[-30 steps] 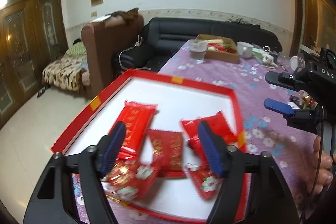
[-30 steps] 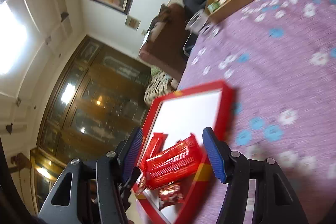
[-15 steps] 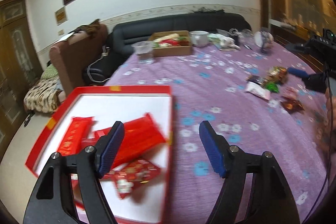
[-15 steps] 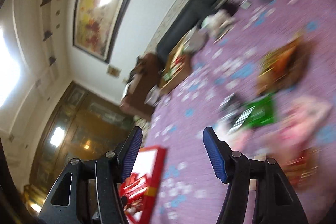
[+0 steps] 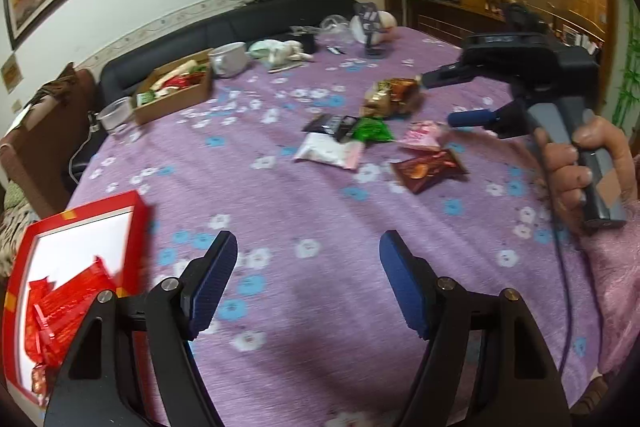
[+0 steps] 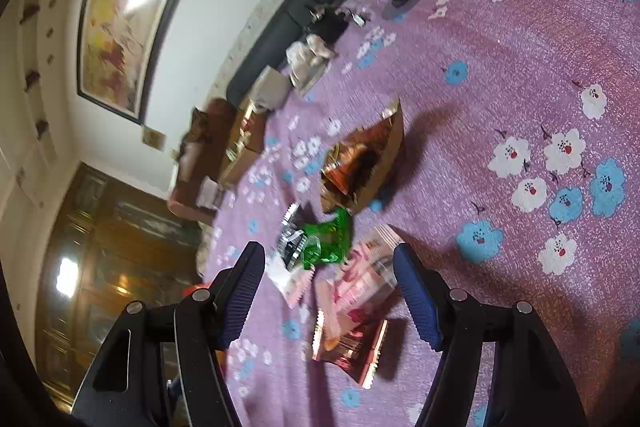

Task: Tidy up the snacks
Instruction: 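Move both tools back over the snacks on the tablecloth, then grasp the pink Lotso packet with the right tool while the left tool grasps a brown chocolate packet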

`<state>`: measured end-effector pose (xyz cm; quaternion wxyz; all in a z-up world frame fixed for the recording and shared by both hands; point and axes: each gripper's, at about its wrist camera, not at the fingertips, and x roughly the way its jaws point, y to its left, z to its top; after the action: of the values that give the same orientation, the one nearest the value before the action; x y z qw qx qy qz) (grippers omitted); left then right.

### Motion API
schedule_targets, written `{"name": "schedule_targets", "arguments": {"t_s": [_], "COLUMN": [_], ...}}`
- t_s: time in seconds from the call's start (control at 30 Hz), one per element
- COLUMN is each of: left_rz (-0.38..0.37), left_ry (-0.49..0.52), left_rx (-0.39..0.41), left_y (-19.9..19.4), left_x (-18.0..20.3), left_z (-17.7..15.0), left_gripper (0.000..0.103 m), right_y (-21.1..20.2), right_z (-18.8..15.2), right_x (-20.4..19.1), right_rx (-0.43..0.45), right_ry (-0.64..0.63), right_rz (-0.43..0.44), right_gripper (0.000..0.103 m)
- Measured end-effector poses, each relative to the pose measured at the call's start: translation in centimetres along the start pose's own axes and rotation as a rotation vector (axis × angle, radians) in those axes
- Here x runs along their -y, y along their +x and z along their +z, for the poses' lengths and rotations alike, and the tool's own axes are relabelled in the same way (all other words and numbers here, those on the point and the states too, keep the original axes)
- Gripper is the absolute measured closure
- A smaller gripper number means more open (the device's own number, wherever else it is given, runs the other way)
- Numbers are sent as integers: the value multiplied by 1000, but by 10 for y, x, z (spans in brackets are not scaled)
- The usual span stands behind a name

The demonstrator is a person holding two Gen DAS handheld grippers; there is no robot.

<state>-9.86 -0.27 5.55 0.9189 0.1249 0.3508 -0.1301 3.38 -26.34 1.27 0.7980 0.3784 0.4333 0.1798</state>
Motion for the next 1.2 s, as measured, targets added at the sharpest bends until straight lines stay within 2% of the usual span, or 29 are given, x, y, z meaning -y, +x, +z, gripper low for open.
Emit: {"name": "schedule_targets", "arguments": {"t_s": [0.2,0.43,0.57,0.7,0.83,0.9,0.93,0.97,1.0,1.07,1.2], "left_rz": [-21,-37,-47,-49,-52,-52,-53,-55,-59,-67,-94], "left_ry": [23,30,31,40,35,29,27,25,23,24,57], "left_rx": [-30,-33,-38,-43,-46,-49,-51,-53,-56,-60,-52], "left_y": [6,9,11,13,14,15,15,16,16,18,20], "left_x": [13,17,20,21,21,20,19,19,19,20,23], "left_z": [0,1,0,-1,-1,-1,-1,-1,0,2,14], "left_gripper": [30,30,30,30,30,30,30,30,30,30,30], "right_y": [12,26,31,37,47,52,55,58,59,56,35], "right_z": [-7,-18,-21,-23,-27,-29,-32,-34,-36,-33,-16], "right_x": [-2,-15,-25,-34,-48,-53,-58,-60,-61,-57,-37], "right_rx": [-58,-106,-66,-41,-4,8,20,27,28,20,25], "right_ry": [-11,-55,-102,-156,-261,-317,-372,-411,-437,-417,-286], "right_rz": [-77,-94,-118,-148,-235,-295,-369,-423,-447,-436,-339], "right_gripper": [33,33,27,24,25,32,53,62,63,65,65]}}
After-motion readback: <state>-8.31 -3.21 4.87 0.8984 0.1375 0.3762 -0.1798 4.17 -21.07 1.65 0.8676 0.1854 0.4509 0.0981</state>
